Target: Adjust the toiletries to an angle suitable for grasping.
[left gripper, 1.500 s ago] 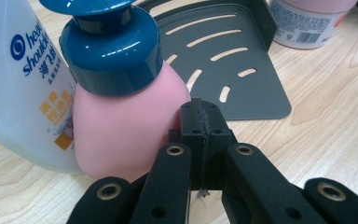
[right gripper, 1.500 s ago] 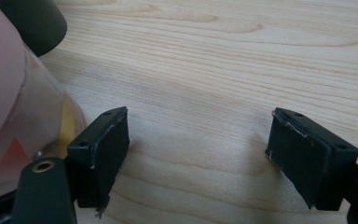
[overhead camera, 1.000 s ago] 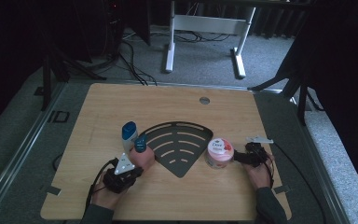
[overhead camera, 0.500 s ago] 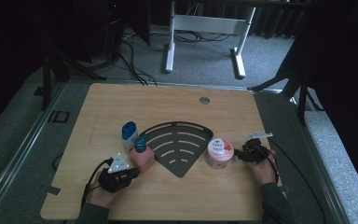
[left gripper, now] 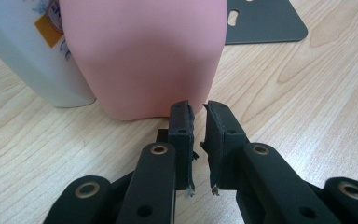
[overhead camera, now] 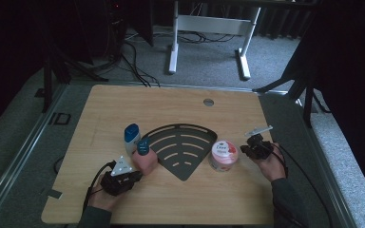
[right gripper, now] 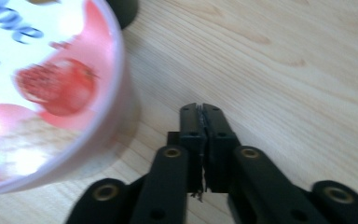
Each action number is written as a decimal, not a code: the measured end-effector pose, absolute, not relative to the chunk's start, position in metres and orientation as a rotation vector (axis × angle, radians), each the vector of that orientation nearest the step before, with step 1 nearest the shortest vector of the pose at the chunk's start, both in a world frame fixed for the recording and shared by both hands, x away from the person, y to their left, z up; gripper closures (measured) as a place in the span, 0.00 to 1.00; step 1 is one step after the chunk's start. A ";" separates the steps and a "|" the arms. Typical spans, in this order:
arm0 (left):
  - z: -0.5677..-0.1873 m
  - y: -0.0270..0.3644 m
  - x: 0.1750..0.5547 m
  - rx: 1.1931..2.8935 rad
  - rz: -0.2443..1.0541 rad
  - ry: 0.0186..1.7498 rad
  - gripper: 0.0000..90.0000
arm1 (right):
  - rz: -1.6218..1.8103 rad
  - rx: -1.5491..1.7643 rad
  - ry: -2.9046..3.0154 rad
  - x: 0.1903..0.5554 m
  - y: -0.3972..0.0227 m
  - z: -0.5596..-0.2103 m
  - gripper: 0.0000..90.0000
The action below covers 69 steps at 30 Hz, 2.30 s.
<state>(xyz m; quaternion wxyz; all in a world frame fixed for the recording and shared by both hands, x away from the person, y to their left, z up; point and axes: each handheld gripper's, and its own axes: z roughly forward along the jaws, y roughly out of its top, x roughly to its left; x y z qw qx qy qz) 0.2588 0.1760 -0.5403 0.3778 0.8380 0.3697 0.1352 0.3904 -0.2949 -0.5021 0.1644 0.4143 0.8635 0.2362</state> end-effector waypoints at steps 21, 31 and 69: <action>-0.541 0.170 0.256 2.152 0.345 0.923 0.90 | 0.760 1.026 2.536 0.408 -0.274 -0.482 1.00; -0.539 0.161 0.252 2.167 0.331 0.877 0.91 | 0.775 0.978 2.581 0.405 -0.271 -0.484 1.00; -0.536 0.095 0.262 2.233 0.259 0.708 0.90 | 0.825 0.844 2.675 0.392 -0.250 -0.484 1.00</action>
